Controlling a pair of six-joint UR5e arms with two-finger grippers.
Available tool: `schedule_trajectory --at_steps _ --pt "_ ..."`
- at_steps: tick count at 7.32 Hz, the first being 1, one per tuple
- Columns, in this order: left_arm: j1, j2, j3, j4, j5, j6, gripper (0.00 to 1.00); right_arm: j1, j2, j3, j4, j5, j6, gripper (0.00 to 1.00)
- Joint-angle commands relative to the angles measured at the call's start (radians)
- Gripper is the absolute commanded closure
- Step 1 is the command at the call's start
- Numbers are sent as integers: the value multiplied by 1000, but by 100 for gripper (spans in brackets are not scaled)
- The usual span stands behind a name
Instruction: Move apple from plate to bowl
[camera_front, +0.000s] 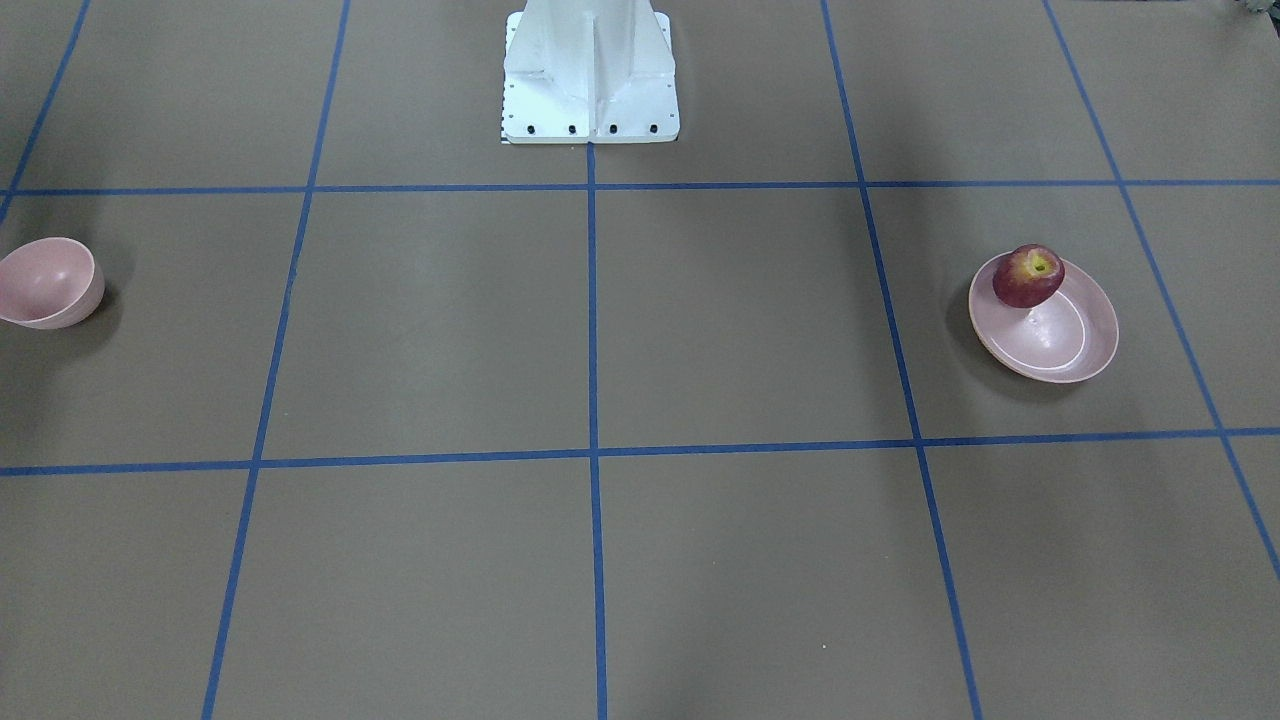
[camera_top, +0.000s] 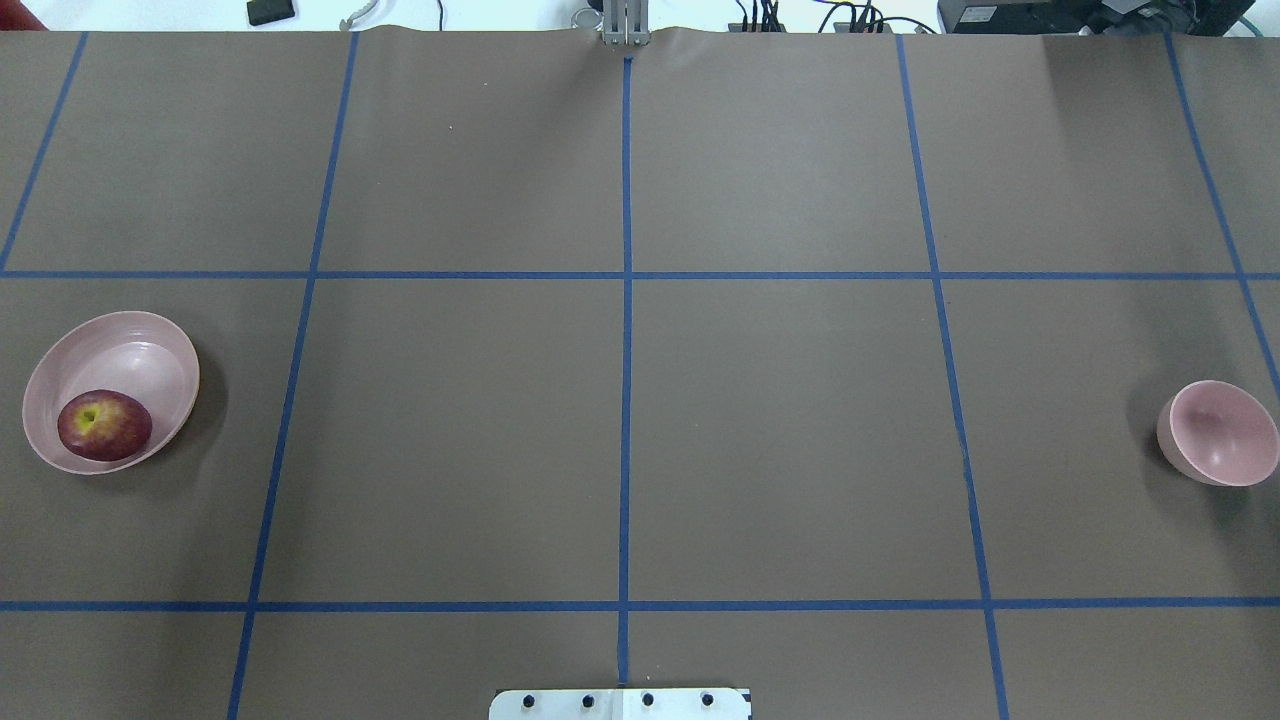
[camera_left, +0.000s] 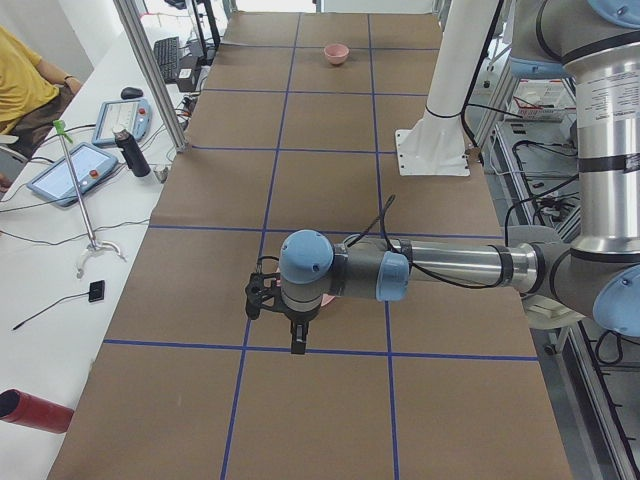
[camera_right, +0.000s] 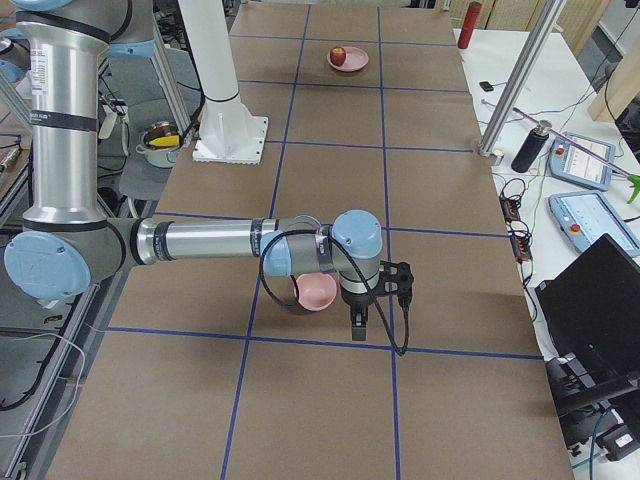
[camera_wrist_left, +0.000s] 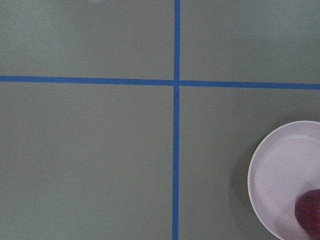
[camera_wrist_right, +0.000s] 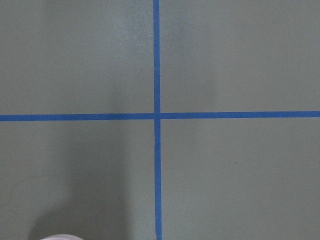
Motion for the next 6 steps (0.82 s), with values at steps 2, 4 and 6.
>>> schedule_trajectory --at_steps 2,4,6 --pt "0 -6 -16 0 -1 3 2 -4 0 0 0 18 0 0" --pt "1 -16 -29 -2 -1 5 2 -20 0 2 0 49 -2 0" --pt "-2 -11 -38 -6 -17 8 2 -73 -11 2 64 63 17 0"
